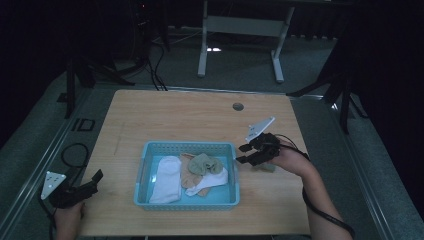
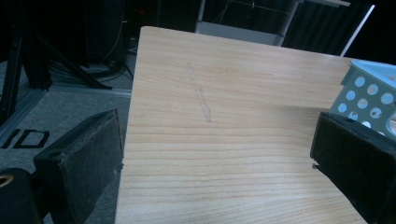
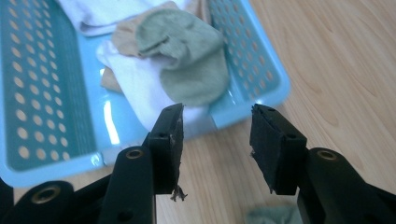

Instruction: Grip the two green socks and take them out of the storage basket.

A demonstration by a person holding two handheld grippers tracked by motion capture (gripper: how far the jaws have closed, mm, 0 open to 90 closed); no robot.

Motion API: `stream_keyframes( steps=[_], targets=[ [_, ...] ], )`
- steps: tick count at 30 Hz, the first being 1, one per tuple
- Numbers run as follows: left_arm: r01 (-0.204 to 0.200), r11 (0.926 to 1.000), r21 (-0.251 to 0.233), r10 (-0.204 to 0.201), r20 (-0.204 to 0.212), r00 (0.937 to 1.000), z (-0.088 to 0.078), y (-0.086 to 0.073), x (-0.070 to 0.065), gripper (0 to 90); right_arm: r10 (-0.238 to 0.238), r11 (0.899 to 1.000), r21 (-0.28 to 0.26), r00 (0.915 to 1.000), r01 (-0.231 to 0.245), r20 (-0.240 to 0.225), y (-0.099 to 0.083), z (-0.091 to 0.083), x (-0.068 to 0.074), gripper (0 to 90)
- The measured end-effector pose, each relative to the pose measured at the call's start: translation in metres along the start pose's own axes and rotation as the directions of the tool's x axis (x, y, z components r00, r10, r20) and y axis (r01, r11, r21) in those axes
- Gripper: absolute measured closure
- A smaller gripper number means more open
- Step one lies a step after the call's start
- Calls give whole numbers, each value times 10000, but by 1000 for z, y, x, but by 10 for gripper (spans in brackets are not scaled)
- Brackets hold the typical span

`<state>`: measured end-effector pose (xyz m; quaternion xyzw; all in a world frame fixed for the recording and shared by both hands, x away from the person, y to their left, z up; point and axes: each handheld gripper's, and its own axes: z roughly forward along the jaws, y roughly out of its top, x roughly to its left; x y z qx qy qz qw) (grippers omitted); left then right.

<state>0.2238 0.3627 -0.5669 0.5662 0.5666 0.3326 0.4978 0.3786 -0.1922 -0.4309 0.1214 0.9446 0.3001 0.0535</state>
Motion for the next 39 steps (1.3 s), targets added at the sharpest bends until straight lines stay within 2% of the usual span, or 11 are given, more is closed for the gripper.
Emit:
stream_keyframes(
  steps=[9, 18, 26, 39],
  targets=[
    [-2, 10000, -10, 2, 25, 10000, 0, 0, 0, 24, -595, 9974, 382, 9975, 610, -386, 25, 23, 10, 541],
    [31, 10000, -41, -31, 60, 10000, 0, 0, 0, 24, -807, 9941, 665, 9934, 862, -818, 41, 49, 14, 541],
    [33, 10000, -45, -33, 74, 10000, 0, 0, 0, 24, -978, 9889, 1013, 9893, 1088, -1079, 49, 71, 19, 540],
    [36, 10000, -21, -36, 82, 10000, 0, 0, 0, 24, -1032, 9766, 1771, 9884, 1218, -1112, 50, 98, 22, 538]
  ],
)
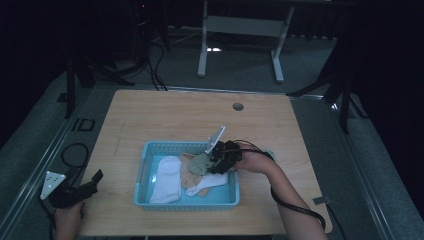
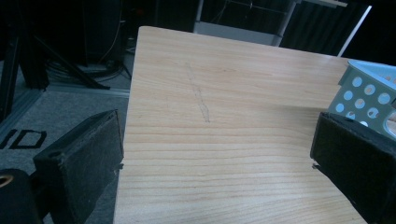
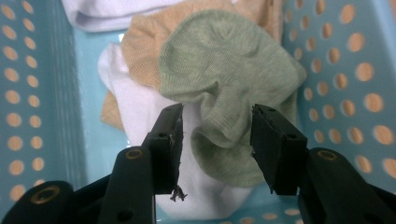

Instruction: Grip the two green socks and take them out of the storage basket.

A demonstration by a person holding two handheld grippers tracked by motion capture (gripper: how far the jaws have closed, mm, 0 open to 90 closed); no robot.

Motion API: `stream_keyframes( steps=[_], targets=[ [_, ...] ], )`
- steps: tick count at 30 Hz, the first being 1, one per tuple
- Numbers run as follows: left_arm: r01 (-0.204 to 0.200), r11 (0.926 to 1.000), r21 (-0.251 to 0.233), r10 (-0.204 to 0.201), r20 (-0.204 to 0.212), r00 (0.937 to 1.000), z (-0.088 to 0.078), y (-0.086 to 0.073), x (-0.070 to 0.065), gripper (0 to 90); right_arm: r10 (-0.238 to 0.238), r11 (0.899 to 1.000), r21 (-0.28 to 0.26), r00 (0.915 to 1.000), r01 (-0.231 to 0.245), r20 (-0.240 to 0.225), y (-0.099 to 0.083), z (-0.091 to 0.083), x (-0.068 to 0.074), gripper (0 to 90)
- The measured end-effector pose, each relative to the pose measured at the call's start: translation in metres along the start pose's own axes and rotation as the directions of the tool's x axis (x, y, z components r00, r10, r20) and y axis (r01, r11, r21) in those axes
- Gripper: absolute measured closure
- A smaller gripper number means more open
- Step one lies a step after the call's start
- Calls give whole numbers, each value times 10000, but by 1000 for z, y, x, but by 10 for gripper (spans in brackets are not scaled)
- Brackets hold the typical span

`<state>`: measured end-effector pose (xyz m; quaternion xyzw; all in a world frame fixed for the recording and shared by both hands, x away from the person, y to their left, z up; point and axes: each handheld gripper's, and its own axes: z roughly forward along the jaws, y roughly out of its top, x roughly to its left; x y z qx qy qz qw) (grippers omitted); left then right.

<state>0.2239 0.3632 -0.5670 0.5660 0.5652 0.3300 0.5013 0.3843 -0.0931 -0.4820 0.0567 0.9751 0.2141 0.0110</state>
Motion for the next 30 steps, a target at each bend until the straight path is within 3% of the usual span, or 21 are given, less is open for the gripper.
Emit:
stream_keyframes(
  steps=[6, 7, 8, 9, 12, 30],
  targets=[
    [17, 10000, -2, -17, 9, 10000, 0, 0, 0, 24, -43, 10000, 54, 10000, 43, 8, 3, 8, 0, 595],
    [22, 10000, 0, -22, 6, 10000, 0, 0, 0, 24, -113, 9999, 39, 9999, 113, 68, 4, 8, 0, 684],
    [22, 10000, 0, -22, 6, 10000, 0, 0, 0, 24, -113, 9999, 39, 9999, 113, 68, 4, 8, 0, 684],
    [22, 10000, 2, -22, 5, 10000, 0, 0, 0, 24, -125, 9999, -12, 9998, 125, 182, 4, 6, 1, 759],
    [27, 10000, 11, -27, 6, 10000, 0, 0, 0, 24, -60, 9998, -192, 9997, 64, 238, 5, 2, 0, 807],
    [54, 10000, 54, -54, 7, 10000, 0, 0, 1, 24, -245, 9898, -1393, 9988, 304, 435, 17, -41, 8, 836]
  ],
)
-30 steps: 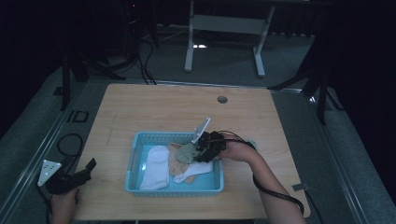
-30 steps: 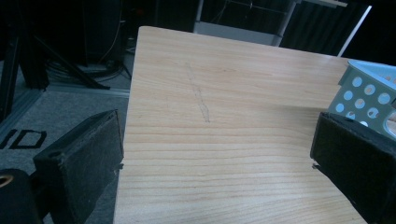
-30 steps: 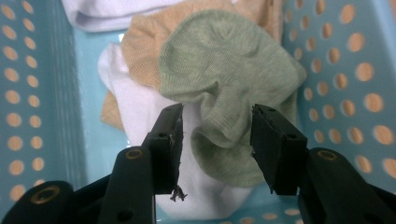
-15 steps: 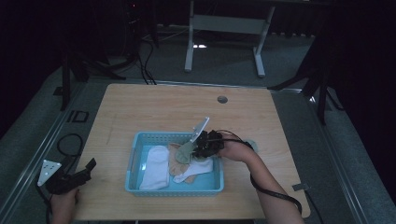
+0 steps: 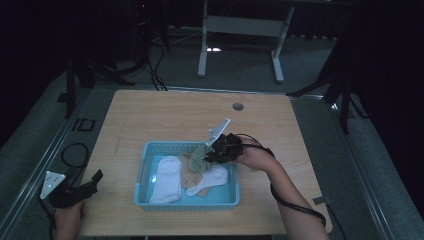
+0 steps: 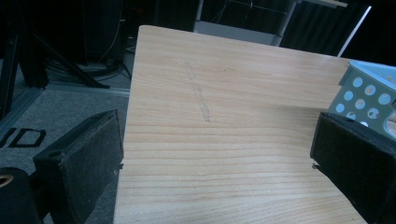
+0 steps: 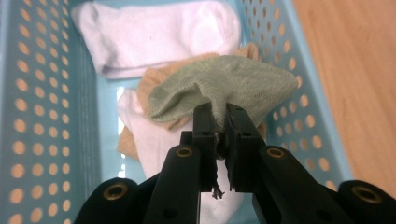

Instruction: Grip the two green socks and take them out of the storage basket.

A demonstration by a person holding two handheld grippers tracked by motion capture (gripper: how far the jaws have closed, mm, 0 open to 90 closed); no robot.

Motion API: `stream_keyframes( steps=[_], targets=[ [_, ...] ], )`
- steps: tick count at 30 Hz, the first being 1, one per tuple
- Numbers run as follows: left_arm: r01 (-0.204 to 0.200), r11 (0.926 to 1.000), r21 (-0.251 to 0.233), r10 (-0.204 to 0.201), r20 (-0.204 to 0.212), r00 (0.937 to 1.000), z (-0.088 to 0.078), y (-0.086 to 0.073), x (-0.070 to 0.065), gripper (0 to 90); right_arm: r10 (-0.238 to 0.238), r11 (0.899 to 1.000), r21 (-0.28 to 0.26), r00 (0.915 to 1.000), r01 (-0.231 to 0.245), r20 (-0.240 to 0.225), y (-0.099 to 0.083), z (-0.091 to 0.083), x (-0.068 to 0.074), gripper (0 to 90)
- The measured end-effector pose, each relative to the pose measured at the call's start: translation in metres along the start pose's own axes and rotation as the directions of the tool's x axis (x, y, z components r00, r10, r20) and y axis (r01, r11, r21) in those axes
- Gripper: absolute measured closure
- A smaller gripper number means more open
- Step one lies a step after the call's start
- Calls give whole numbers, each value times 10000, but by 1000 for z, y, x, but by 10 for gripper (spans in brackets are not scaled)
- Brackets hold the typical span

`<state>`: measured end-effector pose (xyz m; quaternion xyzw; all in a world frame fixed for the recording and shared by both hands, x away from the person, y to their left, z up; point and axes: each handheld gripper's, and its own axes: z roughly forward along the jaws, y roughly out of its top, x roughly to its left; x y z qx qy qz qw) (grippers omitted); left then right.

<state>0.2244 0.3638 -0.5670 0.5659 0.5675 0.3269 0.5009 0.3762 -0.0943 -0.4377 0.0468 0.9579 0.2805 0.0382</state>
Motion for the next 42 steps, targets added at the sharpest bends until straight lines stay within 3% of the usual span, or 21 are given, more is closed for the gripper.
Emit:
stream_keyframes(
  steps=[7, 14, 20, 23, 33, 36, 42],
  targets=[
    [-25, 10000, 7, 25, -27, 10000, 0, 0, 0, 24, -46, 9978, -656, 9999, 53, 106, 6, -33, 4, 842],
    [-8, 10000, 7, 8, -22, 10000, 0, 0, 0, 24, 34, 9937, -1123, 9992, 11, 402, 0, -62, 6, 843],
    [27, 10000, -36, -27, -19, 10000, 0, 0, 0, 24, 421, 9905, -1343, 9947, -293, 935, -20, -86, 4, 844],
    [0, 10000, -10, 0, -26, 10000, 0, 0, 0, 24, 795, 9886, -1365, 9908, -643, 1093, -41, -99, 1, 843],
    [-20, 10000, 8, 20, -67, 10000, 0, 0, 0, 24, 1606, 9806, -1371, 9755, -1403, 1505, -91, -114, 2, 843],
    [0, 10000, 23, 0, -72, 10000, 0, 0, 0, 24, 1842, 9778, -1300, 9695, -1641, 1614, -105, -112, 4, 843],
    [-11, 10000, 13, 11, -86, 10000, 0, 0, 0, 24, 2084, 9760, -931, 9688, -1971, 1338, -129, -100, 10, 843]
  ],
)
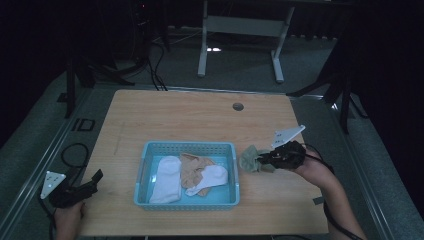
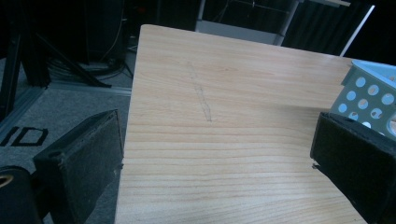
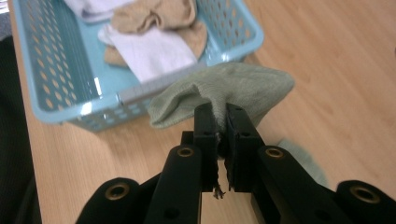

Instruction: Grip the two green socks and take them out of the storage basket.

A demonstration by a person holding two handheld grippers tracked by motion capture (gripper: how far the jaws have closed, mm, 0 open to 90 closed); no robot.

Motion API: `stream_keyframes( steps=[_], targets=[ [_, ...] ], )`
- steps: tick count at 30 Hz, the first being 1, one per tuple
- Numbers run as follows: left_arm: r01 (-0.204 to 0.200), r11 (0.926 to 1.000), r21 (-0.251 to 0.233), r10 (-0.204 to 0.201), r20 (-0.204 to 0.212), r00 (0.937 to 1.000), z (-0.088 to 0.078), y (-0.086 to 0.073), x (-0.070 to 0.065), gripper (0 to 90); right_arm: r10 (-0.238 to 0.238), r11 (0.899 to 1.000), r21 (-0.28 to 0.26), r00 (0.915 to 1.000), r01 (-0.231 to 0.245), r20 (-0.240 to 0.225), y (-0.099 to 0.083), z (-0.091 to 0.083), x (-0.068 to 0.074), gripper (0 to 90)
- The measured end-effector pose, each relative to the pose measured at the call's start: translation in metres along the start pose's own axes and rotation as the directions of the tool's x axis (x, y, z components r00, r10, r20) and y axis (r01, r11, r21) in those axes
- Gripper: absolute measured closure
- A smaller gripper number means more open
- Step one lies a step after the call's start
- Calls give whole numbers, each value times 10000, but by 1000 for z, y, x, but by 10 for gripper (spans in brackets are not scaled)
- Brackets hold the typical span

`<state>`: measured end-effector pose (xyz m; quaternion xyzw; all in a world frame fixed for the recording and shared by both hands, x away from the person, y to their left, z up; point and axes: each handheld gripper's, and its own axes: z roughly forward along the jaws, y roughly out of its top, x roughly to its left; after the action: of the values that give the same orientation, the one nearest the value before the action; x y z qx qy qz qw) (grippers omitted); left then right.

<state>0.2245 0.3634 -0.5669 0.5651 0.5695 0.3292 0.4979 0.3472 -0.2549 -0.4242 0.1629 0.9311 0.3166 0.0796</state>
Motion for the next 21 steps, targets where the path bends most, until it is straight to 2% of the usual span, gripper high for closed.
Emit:
stream_keyframes(
  steps=[6, 10, 19, 21],
  targets=[
    [12, 10000, 7, -12, -3, 10000, 0, 0, 0, 24, 232, 9995, 197, 9997, -229, -127, -17, 9, 4, 843],
    [6, 10000, -1, -6, 10, 10000, 0, 0, 0, 24, 355, 9987, 386, 9983, -338, -466, -29, 20, 12, 842],
    [10, 10000, 7, -10, 14, 10000, 0, 0, 0, 24, 541, 9889, 1437, 9928, -384, -1068, -52, 44, 21, 837],
    [0, 10000, 6, 0, 10, 10000, 0, 0, 0, 24, 532, 9877, 1519, 9935, -374, -1011, -54, 46, 21, 822]
  ],
)
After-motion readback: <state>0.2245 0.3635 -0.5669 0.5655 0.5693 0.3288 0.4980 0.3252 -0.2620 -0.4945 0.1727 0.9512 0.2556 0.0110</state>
